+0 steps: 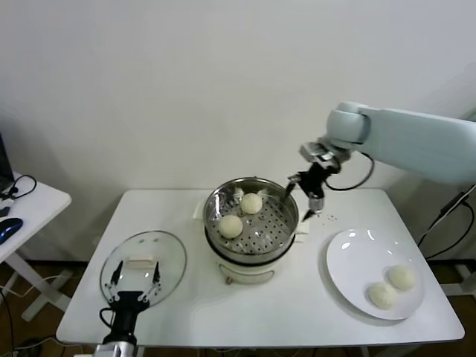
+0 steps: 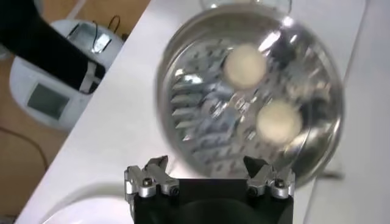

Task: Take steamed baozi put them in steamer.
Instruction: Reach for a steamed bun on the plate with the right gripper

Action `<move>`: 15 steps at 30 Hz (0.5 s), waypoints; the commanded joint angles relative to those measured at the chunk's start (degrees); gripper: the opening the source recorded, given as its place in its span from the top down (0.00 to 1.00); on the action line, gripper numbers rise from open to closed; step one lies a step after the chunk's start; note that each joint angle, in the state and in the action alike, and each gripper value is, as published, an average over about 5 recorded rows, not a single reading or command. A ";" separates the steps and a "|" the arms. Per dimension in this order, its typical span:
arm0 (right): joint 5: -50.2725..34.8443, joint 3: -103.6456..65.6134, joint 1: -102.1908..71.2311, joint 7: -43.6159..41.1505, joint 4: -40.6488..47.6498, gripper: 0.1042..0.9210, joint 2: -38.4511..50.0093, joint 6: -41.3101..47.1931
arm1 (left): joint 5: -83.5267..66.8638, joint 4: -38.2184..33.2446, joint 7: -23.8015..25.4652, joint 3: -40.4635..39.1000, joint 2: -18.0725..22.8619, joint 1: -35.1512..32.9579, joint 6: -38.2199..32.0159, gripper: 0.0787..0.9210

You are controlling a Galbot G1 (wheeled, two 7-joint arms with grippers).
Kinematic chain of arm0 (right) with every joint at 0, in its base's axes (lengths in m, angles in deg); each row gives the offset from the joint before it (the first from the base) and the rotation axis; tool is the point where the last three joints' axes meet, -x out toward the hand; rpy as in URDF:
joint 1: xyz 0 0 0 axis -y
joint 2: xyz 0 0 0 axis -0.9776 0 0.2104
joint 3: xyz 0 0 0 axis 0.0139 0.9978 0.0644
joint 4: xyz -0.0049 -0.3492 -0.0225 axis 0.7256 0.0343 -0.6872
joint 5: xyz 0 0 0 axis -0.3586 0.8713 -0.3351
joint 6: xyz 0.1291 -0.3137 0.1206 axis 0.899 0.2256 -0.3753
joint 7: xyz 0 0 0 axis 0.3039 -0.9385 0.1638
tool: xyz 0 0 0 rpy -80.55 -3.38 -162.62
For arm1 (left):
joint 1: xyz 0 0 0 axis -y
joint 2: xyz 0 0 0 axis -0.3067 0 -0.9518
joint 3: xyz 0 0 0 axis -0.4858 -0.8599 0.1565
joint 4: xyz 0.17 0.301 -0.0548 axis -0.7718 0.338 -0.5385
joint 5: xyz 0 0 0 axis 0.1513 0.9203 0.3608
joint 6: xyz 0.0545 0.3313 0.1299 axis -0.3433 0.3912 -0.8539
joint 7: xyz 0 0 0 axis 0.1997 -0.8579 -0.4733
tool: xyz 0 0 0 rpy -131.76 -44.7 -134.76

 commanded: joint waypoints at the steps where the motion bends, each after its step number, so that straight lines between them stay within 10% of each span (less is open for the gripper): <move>1: 12.61 0.83 -0.12 -0.90 -10.81 0.12 24.81 -2.00 | 0.90 -1.07 0.16 -0.30 -0.72 -1.48 -0.69 0.12; 15: 24.80 -11.69 -24.65 2.78 -7.78 0.12 31.83 -4.16 | 0.64 -1.19 0.04 0.61 0.13 -4.21 -2.46 0.12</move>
